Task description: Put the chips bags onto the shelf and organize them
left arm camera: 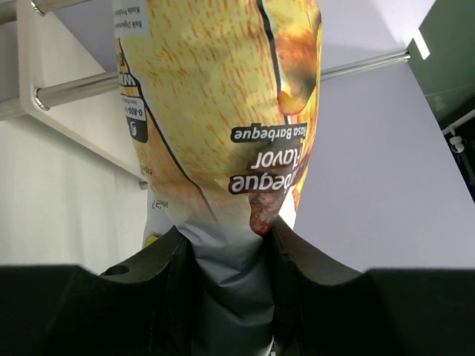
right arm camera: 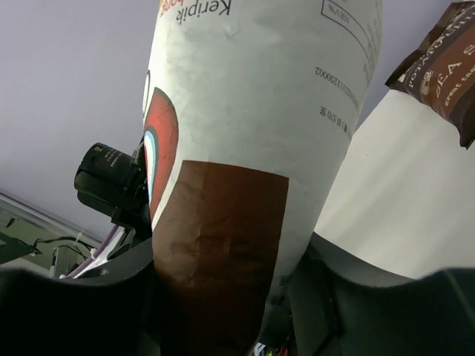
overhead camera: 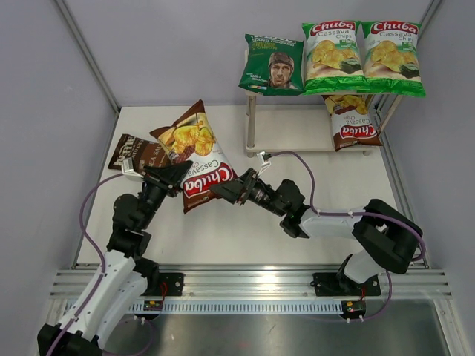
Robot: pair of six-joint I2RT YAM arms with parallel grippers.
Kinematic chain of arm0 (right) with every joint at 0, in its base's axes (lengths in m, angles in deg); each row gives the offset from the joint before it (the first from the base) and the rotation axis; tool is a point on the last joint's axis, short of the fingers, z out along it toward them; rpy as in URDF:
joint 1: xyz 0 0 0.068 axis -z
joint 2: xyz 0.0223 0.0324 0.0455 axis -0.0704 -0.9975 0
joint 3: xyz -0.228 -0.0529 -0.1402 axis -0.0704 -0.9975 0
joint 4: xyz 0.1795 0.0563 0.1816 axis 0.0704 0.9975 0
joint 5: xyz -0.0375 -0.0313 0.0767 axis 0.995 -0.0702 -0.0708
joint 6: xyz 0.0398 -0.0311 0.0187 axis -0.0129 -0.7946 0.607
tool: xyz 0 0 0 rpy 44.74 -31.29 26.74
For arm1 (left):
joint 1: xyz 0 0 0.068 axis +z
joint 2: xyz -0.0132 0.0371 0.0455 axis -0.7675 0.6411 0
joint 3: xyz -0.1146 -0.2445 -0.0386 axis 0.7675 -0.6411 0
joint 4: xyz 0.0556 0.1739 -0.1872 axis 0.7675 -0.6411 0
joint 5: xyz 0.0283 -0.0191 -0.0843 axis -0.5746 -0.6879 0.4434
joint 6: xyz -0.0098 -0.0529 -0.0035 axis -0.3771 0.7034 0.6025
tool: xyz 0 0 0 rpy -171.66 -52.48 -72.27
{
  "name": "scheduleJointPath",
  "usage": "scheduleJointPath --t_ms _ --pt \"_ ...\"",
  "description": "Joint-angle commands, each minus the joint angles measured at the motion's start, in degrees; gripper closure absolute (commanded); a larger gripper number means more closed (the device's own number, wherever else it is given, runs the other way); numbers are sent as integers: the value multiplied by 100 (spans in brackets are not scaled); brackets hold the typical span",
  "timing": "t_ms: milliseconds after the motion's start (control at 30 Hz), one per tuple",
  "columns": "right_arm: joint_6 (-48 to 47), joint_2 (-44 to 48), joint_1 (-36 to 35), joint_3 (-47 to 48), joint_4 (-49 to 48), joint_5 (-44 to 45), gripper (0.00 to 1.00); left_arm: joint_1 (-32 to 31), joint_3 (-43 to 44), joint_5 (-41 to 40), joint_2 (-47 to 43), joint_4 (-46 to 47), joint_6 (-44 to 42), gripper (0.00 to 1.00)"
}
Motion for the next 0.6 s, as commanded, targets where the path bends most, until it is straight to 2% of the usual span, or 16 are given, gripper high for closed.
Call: scheduleJointPath --t_ms 0,100,200,233,267,367,567 --pt "-485 378 -19 6 -498 -505 49 -177 19 536 -260 362 -80 69" --pt "-582 606 139 -196 -620 -767 61 -177 10 579 -541 151 -467 60" --pt "-740 931 342 -302 -569 -1162 70 -177 36 772 -665 89 -888 40" --pt "-880 1037 438 -311 -412 -1295 71 -177 106 956 -656 80 -1020 25" --pt "-951 1142 482 -329 -306 -1409 79 -177 150 1053 -621 19 -1317 19" --pt "-1276 1608 640 -347 186 -1831 80 -177 334 1535 -420 -51 -1793 1" --pt "-1637 2294 1071 -83 1260 -3114 83 -177 598 2521 3 169 -2418 1"
